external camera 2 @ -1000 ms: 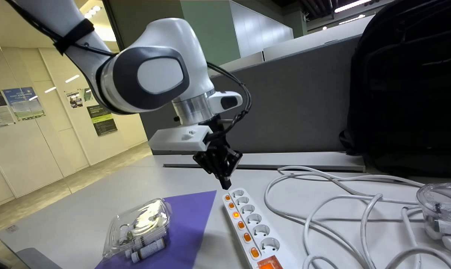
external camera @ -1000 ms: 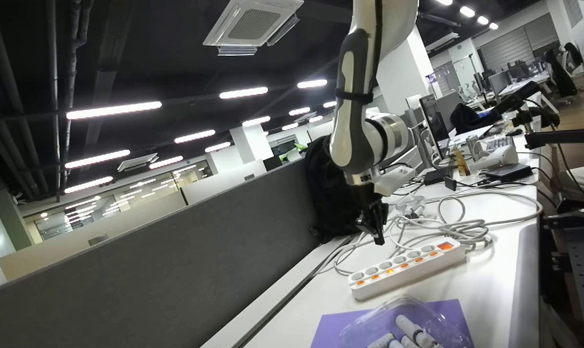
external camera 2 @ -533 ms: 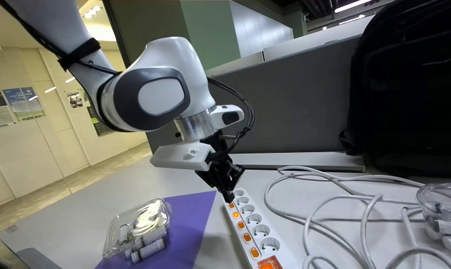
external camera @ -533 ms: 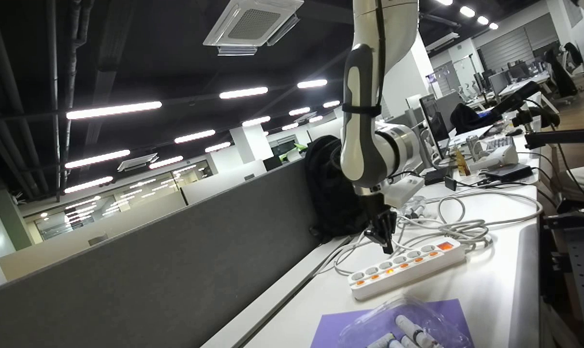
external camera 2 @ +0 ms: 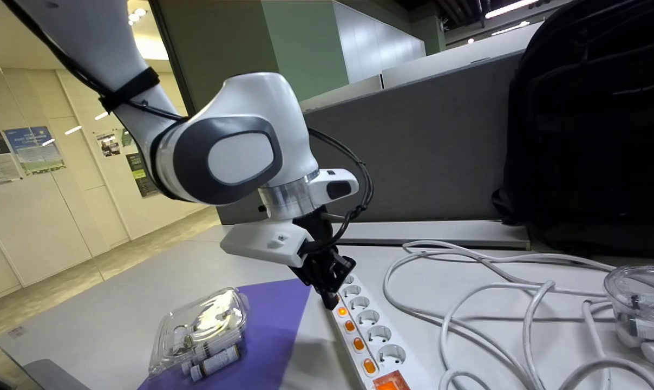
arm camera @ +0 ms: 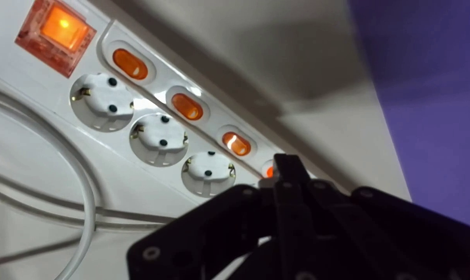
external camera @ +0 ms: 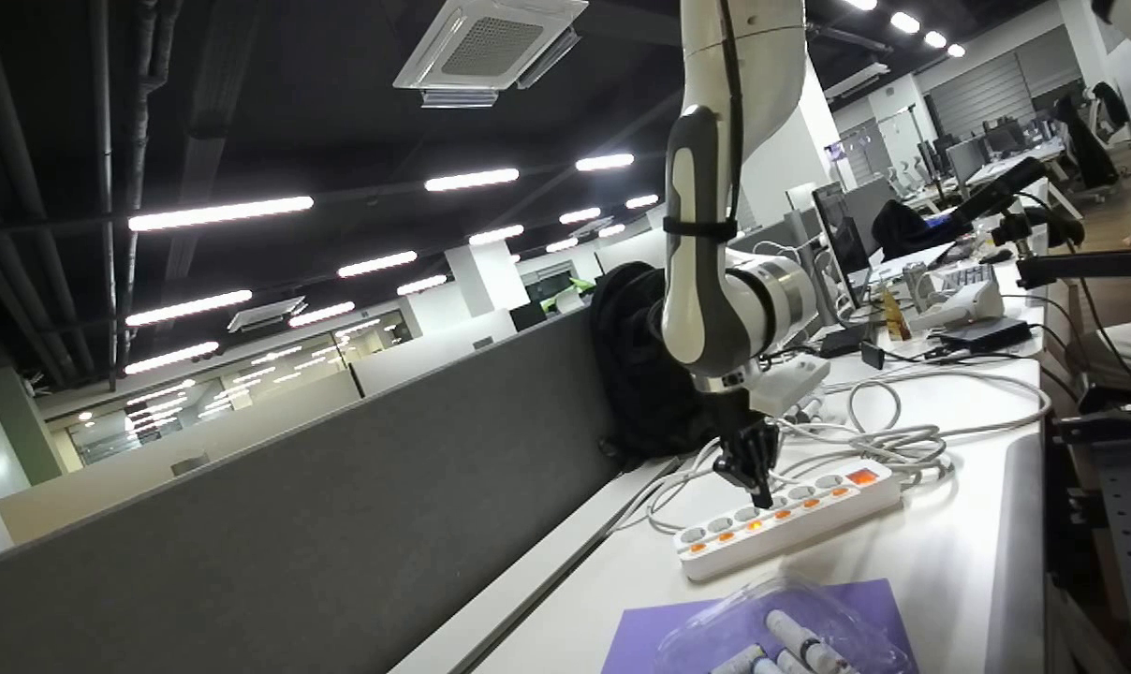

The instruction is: Turn off the third switch from the left on the extension cable

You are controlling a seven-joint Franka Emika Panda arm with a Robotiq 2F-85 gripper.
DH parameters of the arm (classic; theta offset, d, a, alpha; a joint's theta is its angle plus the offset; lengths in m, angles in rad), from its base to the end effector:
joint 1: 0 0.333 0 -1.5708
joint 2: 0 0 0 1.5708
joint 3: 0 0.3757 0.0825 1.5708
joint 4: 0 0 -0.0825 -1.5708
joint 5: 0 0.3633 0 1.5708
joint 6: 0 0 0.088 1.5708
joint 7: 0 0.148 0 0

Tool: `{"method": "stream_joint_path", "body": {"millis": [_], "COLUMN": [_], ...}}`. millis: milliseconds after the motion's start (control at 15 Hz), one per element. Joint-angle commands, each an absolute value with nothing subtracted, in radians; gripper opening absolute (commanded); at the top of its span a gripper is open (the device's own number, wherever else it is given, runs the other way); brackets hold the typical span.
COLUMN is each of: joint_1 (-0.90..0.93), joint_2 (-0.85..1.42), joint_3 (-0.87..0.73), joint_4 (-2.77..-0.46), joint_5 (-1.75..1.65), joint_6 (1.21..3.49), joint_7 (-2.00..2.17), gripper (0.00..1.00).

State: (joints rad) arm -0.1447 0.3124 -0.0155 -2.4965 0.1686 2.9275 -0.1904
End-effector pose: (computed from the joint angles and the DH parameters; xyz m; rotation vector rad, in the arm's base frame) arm 0.4869 -0.0882 0.2120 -3.1094 0.2046 -0.1933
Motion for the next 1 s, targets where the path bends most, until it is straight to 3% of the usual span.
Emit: {"method": "stream_joint_path", "body": {"millis": [0,933], "joint_1": [-0.196,-0.237], "joint_2": [0.342,0.429], "joint_3": [0.029,0.072], "joint_4": [-2.453,-2.37], "joint_5": [0.207,0.25], "joint_6": [2.904,2.85], "joint_7": [-0.173,-0.171], "gripper": [0.0,0.0]}}
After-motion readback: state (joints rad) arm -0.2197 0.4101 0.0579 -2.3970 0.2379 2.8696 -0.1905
